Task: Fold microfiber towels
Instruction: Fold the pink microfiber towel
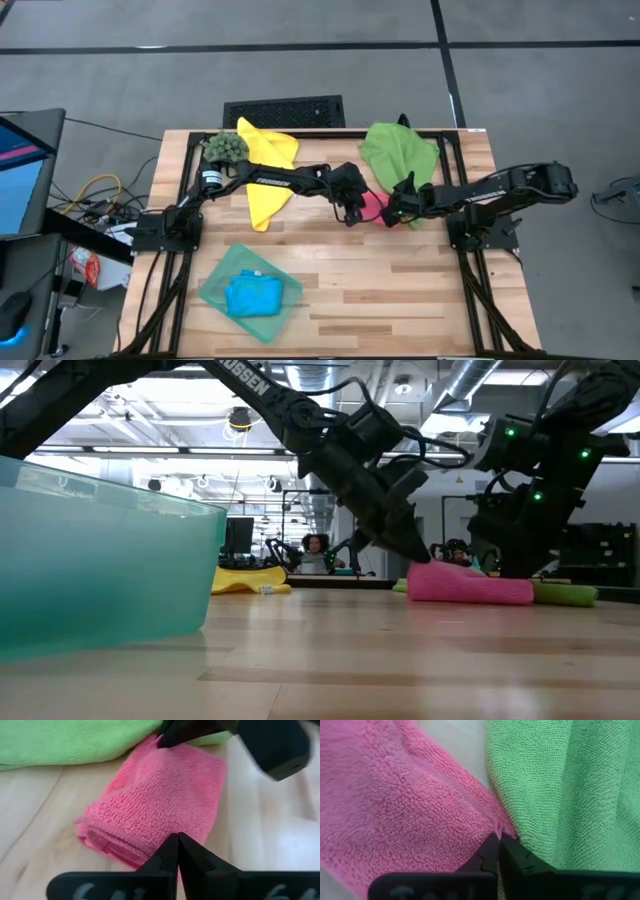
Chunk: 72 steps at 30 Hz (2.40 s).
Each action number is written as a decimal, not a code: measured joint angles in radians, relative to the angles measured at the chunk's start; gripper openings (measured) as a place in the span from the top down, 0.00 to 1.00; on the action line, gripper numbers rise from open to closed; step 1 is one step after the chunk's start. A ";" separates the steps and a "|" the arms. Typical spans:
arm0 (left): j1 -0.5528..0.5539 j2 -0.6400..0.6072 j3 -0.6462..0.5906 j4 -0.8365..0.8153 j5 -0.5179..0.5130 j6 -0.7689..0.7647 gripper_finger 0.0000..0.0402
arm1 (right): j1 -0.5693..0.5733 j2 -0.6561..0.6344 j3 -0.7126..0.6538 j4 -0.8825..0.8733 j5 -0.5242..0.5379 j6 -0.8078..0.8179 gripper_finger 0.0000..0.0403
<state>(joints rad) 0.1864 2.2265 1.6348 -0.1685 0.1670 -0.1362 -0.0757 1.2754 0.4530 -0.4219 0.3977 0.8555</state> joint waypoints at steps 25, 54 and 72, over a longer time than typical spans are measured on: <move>0.000 0.001 -0.003 0.002 -0.049 -0.009 1.00 | 0.082 -0.172 0.000 0.143 0.050 -0.154 0.81; 0.051 -0.013 0.068 0.030 0.145 -0.155 1.00 | 0.128 -0.073 -0.002 0.127 0.056 -0.062 0.81; -0.030 -0.014 -0.038 0.150 -0.008 -0.020 1.00 | 0.261 -0.189 -0.001 -0.057 0.239 0.091 0.81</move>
<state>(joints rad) 0.1561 2.2121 1.5966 -0.0184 0.1588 -0.1563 0.1851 1.0860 0.4522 -0.4793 0.6369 0.9462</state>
